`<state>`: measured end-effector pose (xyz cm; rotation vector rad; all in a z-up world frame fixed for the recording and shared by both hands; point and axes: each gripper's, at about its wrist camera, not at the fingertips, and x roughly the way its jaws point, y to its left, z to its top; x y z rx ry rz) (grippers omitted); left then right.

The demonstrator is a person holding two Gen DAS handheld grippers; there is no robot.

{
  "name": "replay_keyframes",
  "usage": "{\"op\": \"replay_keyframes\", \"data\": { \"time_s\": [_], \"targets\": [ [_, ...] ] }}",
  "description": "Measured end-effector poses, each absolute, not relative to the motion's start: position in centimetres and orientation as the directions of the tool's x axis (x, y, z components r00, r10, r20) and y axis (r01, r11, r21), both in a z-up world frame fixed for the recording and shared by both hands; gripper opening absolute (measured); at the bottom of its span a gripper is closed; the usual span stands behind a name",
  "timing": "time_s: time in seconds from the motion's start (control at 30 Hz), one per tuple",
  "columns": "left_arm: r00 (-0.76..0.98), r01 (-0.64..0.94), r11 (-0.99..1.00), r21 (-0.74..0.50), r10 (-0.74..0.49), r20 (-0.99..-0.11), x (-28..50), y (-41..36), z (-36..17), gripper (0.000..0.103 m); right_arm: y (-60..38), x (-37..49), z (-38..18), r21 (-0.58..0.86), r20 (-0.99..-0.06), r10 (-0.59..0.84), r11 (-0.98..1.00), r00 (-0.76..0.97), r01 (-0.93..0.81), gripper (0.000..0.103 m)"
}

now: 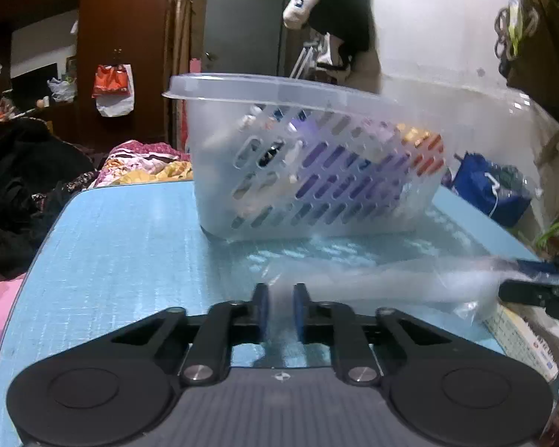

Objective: Organize objects
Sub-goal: 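Close the right tool on the clear plastic bag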

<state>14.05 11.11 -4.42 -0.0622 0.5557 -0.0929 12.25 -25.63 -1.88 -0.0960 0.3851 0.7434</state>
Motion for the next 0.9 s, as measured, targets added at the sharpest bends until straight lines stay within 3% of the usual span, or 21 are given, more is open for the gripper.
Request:
{"op": "replay_keyframes", "data": {
  "time_s": [0.63, 0.9],
  "targets": [
    [0.896, 0.103, 0.988, -0.112, -0.142, -0.422, 11.2, 11.0, -3.4, 0.007, -26.5, 12.3, -0.3, 0.028, -0.321, 0.659, 0.725, 0.681, -0.688, 0.031],
    [0.94, 0.114, 0.99, -0.08, -0.134, -0.315, 9.0, 10.4, 1.8, 0.007, -26.6, 11.6, 4.6, -0.018, -0.229, 0.675, 0.717, 0.701, -0.697, 0.031]
  ]
}}
